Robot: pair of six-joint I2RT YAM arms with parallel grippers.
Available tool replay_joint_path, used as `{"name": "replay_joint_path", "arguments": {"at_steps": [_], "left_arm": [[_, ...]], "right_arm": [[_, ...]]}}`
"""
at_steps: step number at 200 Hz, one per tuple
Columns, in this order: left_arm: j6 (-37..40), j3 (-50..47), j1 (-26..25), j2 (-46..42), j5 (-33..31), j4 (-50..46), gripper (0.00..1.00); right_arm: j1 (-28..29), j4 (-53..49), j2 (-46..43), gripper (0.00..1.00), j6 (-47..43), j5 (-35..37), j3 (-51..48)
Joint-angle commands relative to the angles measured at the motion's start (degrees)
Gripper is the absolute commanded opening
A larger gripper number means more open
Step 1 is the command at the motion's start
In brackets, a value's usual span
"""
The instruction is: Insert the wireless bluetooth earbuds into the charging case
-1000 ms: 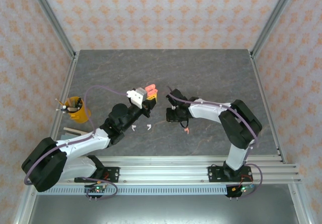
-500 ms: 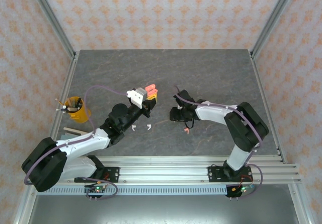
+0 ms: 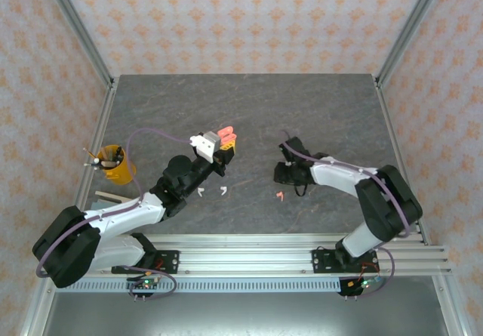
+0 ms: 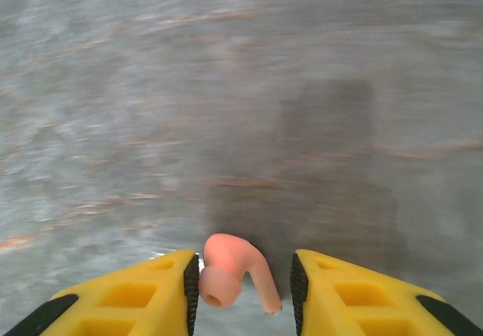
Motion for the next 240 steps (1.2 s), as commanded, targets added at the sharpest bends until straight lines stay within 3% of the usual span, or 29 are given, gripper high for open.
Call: {"name": "replay_joint_path", "arguments": {"at_steps": [1,25,92,130,164,240], "left_arm": [[-0.10,1.01,0.68,-0.60,0.74,0.79,0.00],[-0.32,0.92,0.68,-0.61,0.81,0.85,0.00],[-0.50,1.45,0.60,-0.30,0.90,0.93,0.00],[-0.45,1.86,0.66,0.39,0.97,1.28,0.00],[-0.74,2.49,0.60,1.36,1.25,1.69,0.00],[-0.72,2.59,0.60,1.54,1.12,1.69,0.00]], "right_arm": [[-3.88,-4.40,-3.99,0.39,-0.94,2.87,-2.25],[-7.15,-4.28,-7.27,0.40,-1.04,0.52,-3.45],[-8.60,-8.07,-10.67,0.44,-2.03,0.01,-2.63],[-8.60,-7.84,-12.41,0.43,0.92,-7.46,-4.64],[-8.62,-5.83,-11.16,0.42,2.65,-13.50,-6.05],[-8.62,-2.29,-3.76,0.40,2.92,-12.91,-3.18]]}}
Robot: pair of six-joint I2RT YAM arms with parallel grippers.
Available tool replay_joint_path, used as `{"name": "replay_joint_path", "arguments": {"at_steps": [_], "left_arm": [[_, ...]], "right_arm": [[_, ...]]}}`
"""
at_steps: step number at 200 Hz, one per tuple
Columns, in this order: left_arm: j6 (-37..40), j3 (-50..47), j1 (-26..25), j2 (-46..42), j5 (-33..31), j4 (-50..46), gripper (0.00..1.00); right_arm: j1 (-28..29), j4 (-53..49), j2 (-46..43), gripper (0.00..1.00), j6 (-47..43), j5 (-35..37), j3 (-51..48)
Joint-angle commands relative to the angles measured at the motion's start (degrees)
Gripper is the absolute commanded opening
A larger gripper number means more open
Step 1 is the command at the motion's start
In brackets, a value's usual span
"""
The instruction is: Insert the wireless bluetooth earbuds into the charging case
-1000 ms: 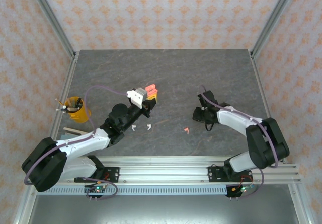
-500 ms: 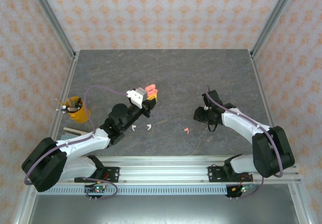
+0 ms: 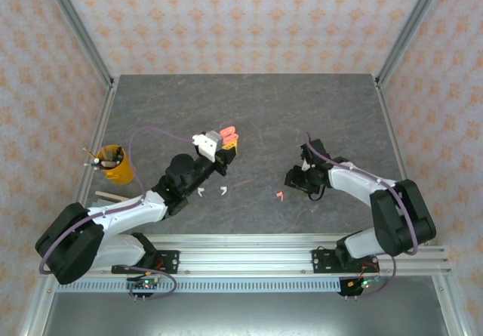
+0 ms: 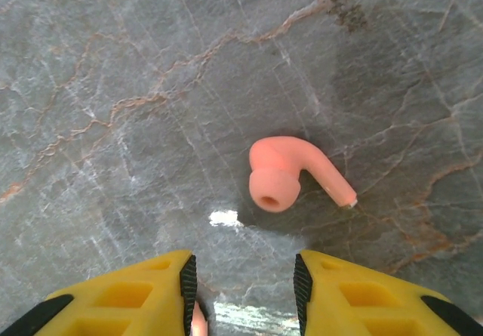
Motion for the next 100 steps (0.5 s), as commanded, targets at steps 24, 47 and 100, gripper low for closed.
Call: {"name": "replay_joint_path", "arguments": {"at_steps": [24,47,100], "left_arm": [[0.01,1.48,0.57,-0.32,0.33,1.38,0.00],[0.12,1.43,0.60,-0.25,0.24,1.47,0.00],[-0.24,0.99,0.62,0.30,0.08,2.41,0.00]], "right_arm": [[-0.20,-0.14,4.02,0.39,-1.09,2.19,6.23],[-0.59,-2.78,5.47,0.39,-2.71,4.71,11.57],[-2.84,-5.86,8.01,0.38,-3.78,6.73,20.76]]}}
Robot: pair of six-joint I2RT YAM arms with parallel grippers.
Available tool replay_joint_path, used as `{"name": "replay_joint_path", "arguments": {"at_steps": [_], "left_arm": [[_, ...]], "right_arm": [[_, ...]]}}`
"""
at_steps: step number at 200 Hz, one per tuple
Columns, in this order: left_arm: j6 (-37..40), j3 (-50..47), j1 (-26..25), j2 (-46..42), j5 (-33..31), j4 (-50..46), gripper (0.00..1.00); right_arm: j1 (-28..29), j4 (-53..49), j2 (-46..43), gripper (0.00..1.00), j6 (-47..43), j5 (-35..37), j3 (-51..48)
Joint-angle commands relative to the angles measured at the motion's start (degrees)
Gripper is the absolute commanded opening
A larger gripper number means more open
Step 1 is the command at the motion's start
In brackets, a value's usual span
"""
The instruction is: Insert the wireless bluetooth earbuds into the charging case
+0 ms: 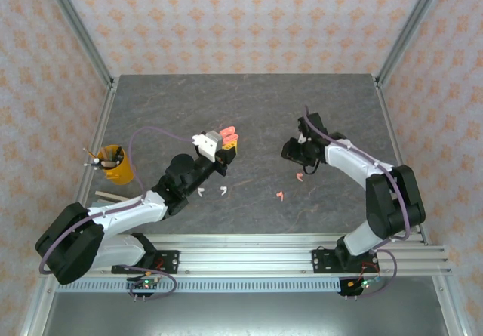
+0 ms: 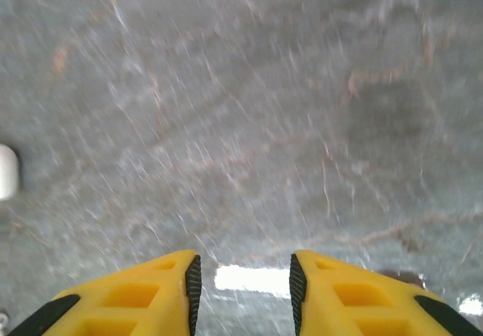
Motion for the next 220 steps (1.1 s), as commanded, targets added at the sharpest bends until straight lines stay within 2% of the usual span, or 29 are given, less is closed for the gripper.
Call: {"name": "replay_joint_path", "arguments": {"at_steps": [1,37,58,84,160,220], "left_arm": [[-0.24,0.99,0.61,0.27,0.07,2.40,0.00],[-0.15,0.82,0.59,0.11,-0.01,2.66,0.00],[-0.01,0.64,0.60,0.02,-0.02,2.85,0.00],[0.05,0.65,0.60,0.16,0.24,2.85,0.00],[-0.40,0.55,0.60,0.94,0.46,3.55,0.00],[-0.38,0.90,0.60,1.21,0.51,3.56,0.00]], "right_arm": [[-0.92,-3.28,1.02,0.38,-1.53,2.74,2.84],[-0.95,-6.14,1.10,0.43,-2.81,5.67,2.06],[-0.91,-6.07,0.60,0.54,-1.59,6.24,-1.42],[-0.91,-6.04,0.02,0.60,-1.13,6.96,-4.78],[0.36,-8.68,3.05,0.62,-7.18,8.61,-5.16],[1.84,-10.98,7.80,0.57,-8.92,12.31,-0.59]]}}
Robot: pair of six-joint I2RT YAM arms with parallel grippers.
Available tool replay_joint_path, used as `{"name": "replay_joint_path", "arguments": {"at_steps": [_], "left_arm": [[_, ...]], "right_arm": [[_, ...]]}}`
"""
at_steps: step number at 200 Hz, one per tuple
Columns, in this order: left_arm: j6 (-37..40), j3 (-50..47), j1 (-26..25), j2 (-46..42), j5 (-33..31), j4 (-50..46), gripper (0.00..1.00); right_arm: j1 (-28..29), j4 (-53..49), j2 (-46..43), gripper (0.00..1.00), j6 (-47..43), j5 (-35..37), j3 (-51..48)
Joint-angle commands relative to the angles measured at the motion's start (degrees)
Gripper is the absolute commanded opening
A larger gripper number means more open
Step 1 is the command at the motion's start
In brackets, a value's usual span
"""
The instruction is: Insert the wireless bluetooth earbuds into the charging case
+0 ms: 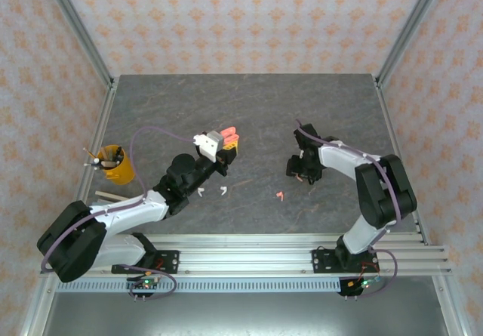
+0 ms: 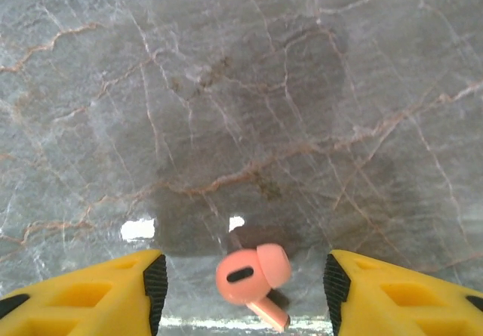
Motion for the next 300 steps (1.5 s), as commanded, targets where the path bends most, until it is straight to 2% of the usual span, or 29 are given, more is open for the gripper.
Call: {"name": "replay_joint_path", "arguments": {"at_steps": [1,114,266,288,300], "left_arm": [[-0.37,0.90,0.60,0.19,0.51,3.05,0.00],[-0.48,1.43,0.59,1.49,0.59,3.93,0.00],[-0.73,1.34,0.60,1.66,0.62,4.11,0.00],[-0.88,1.32,0.60,1.79,0.78,4.37,0.00],[-0.84,1.43,0.59,1.99,0.77,4.37,0.00]], "right_arm": [[0.75,-2.83,1.85,0.57,-1.57,3.88,2.29],[4.23,-5.92,6.74,0.43,-2.22,6.52,7.37],[4.27,-7.05,3.53,0.23,3.12,4.71,5.57],[4.27,-6.99,3.06,0.24,5.48,4.17,5.10],[4.31,-6.54,2.81,0.30,6.54,3.71,4.54]]}}
